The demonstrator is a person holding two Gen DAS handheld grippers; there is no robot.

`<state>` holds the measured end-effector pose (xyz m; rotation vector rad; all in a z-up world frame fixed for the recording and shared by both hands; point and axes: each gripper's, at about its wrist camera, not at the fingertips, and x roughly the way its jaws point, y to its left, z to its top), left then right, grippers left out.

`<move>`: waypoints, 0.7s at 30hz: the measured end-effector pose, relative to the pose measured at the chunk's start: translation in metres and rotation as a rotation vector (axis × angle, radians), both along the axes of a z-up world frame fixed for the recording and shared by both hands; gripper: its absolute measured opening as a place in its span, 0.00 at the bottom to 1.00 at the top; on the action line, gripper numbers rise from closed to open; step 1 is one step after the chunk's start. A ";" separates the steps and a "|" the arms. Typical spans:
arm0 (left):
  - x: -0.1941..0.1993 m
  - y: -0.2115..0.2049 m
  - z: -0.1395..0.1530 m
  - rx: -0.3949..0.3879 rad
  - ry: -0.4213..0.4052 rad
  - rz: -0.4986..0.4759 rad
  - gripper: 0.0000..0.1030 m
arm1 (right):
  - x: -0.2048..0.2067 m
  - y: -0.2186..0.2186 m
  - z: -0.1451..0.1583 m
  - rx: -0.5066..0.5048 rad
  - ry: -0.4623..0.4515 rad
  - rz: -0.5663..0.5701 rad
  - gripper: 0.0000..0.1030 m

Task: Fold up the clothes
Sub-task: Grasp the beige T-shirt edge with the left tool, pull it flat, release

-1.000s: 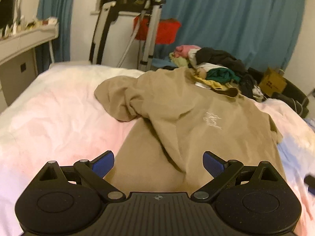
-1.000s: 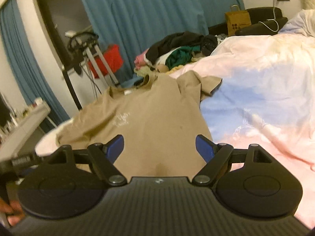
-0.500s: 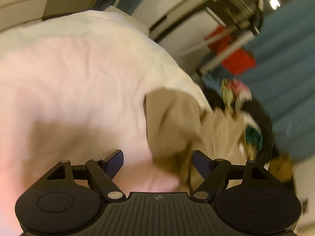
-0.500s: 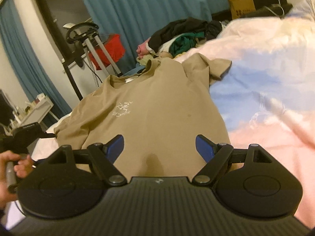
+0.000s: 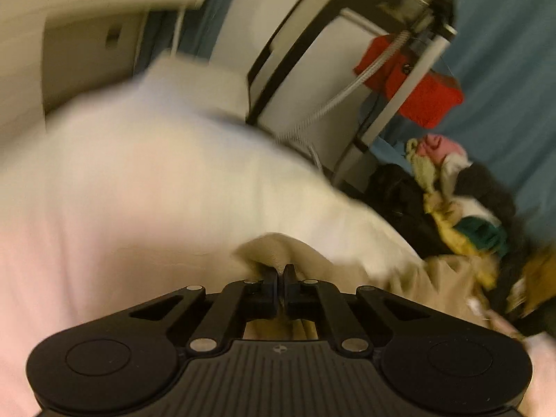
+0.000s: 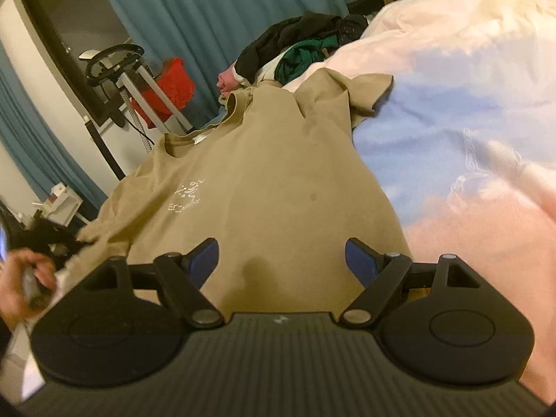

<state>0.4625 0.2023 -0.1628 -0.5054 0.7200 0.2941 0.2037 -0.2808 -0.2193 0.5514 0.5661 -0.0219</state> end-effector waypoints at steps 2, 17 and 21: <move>0.018 -0.005 0.014 0.122 0.008 -0.017 0.03 | 0.006 0.003 -0.002 -0.035 -0.010 0.002 0.79; -0.017 -0.045 0.050 0.371 -0.033 -0.173 0.62 | 0.014 0.016 0.001 -0.168 -0.074 0.044 0.79; -0.096 -0.086 0.078 0.418 -0.132 -0.241 0.79 | 0.005 0.019 0.012 -0.181 -0.106 0.053 0.79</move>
